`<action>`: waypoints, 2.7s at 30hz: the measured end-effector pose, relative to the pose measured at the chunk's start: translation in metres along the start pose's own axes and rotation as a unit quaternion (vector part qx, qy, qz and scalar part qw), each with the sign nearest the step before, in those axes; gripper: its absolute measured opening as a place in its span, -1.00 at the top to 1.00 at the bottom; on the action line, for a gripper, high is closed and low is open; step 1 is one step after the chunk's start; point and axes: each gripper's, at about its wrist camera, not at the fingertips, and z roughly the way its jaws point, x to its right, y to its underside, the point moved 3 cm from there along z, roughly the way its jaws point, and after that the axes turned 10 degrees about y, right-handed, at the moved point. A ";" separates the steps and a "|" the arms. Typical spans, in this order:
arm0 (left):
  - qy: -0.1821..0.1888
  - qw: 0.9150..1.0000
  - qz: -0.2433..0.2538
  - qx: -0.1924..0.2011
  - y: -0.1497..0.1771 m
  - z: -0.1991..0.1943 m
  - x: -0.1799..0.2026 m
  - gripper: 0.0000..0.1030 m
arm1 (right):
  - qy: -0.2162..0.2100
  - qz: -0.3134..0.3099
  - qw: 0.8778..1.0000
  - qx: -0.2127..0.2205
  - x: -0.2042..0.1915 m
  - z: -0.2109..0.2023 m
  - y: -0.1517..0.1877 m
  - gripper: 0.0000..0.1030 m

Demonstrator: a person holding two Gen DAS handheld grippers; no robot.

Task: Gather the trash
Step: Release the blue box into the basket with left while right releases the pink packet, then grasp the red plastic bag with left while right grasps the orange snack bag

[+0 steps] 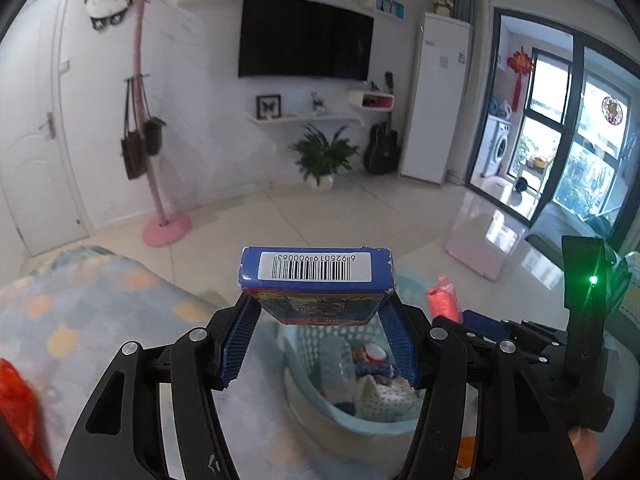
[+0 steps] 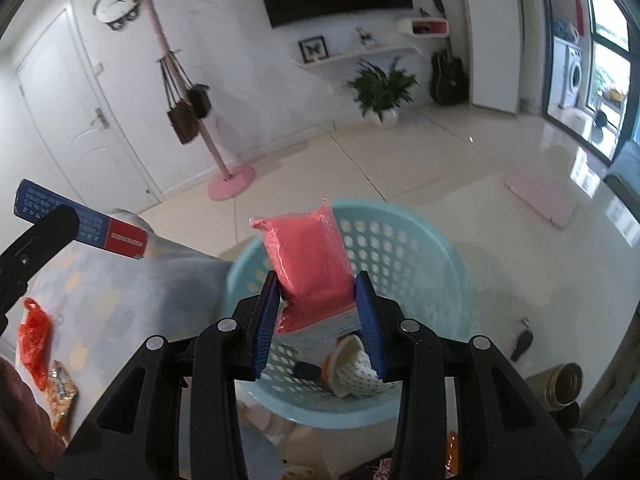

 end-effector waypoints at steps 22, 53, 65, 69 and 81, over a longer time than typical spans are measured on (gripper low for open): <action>0.020 0.999 -0.025 0.001 0.005 -0.007 -0.022 -0.15 | 0.055 -0.028 0.998 0.001 -0.009 0.000 0.001 -0.07; -0.147 0.970 -0.185 0.054 0.081 -0.228 -0.234 -0.65 | -0.176 -0.226 0.958 0.003 -0.265 -0.120 0.111 -0.30; -0.129 0.955 -0.264 0.047 0.137 -0.206 -0.278 -0.65 | -0.183 -0.264 0.946 -0.037 -0.300 -0.104 0.164 -0.53; -0.137 0.960 -0.242 0.023 0.135 -0.194 -0.273 -0.55 | -0.172 -0.263 0.948 -0.048 -0.301 -0.092 0.169 -0.55; -0.146 0.962 -0.233 -0.009 0.145 -0.184 -0.268 0.27 | -0.142 -0.286 0.947 -0.043 -0.312 -0.082 0.175 -0.61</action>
